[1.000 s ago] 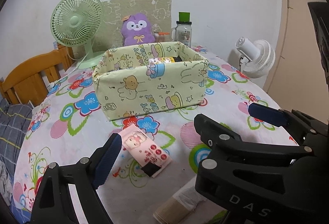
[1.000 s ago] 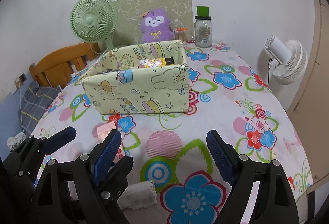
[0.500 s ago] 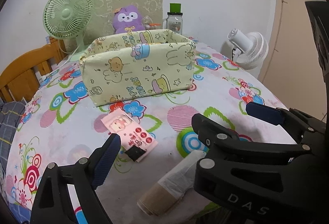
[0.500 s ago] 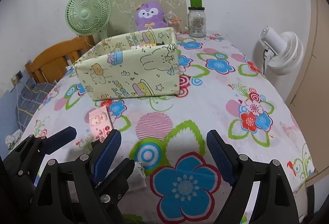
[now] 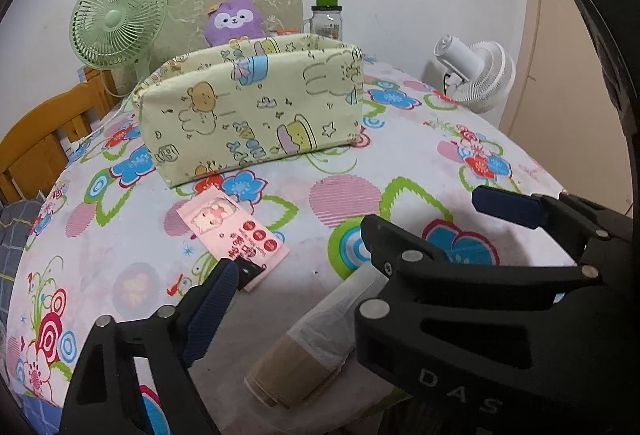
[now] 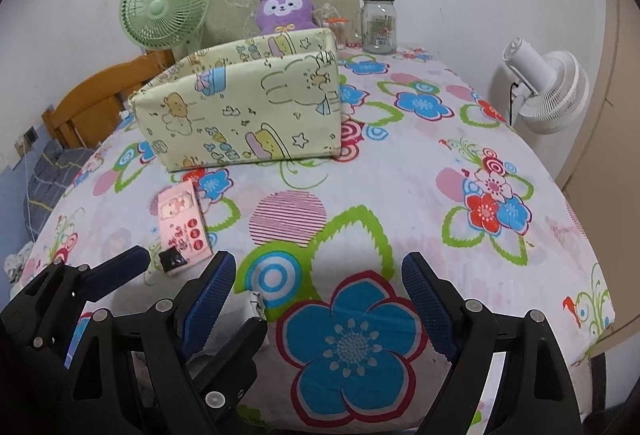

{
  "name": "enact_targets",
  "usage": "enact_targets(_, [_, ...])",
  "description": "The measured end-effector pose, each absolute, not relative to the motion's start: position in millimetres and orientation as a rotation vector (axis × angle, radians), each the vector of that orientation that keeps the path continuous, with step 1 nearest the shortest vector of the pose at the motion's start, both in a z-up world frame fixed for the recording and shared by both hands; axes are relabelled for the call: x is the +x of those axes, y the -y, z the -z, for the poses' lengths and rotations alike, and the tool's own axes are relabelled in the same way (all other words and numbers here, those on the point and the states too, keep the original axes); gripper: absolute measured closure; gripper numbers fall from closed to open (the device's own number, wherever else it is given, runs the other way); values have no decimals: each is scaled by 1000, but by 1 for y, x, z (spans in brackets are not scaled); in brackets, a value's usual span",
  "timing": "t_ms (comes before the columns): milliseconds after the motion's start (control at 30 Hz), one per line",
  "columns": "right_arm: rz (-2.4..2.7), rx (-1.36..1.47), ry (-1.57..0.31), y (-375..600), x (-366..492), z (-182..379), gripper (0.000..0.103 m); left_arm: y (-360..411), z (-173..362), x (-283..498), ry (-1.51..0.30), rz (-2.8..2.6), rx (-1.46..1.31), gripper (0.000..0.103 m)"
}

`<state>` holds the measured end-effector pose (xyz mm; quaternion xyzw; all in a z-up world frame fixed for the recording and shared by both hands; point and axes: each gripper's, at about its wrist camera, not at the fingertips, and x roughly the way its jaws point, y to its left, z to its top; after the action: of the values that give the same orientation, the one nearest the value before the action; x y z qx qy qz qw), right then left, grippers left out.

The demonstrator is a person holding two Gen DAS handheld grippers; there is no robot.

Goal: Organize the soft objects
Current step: 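Lower both grippers toward the pink wipe pack and white rolled pad, then grasp the white rolled pad with the left gripper while the right grasps the pink wipe pack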

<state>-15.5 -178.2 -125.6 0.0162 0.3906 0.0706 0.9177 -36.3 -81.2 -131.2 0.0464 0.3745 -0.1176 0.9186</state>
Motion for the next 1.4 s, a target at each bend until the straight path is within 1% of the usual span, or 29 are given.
enact_targets(33, [-144,32,-808,178,-15,127,16,82,133,-36,-775,242,100,20])
enact_targets(100, [-143,29,-815,177,-14,129,15,83,137,-36,-784,230,113,32])
enact_targets(233, [-141,21,-824,176,-11,131,15,84,148,-32,-825,234,113,46])
enact_targets(267, [-140,23,-826,176,-10,132,15,83,149,-31,-832,236,109,56])
enact_targets(333, [-138,20,-830,175,-9,133,15,80,147,-30,-827,233,105,60])
enact_targets(400, [-138,18,-835,174,-7,134,15,79,147,-30,-828,235,103,68])
enact_targets(433, [-139,16,-837,174,-6,134,15,78,147,-29,-829,239,101,70])
enact_targets(467, [-139,15,-838,173,-5,135,15,77,147,-29,-830,240,98,74])
enact_targets(500, [-139,13,-839,172,-4,135,15,75,147,-28,-837,235,85,76])
enact_targets(833, [-183,-6,-824,153,6,128,15,67,144,-20,-851,228,78,79])
enact_targets(1133, [-235,-18,-809,130,17,120,15,45,135,-10,-842,175,60,79])
enact_targets(1400, [-268,-44,-823,106,31,124,15,17,136,2,-845,109,35,79])
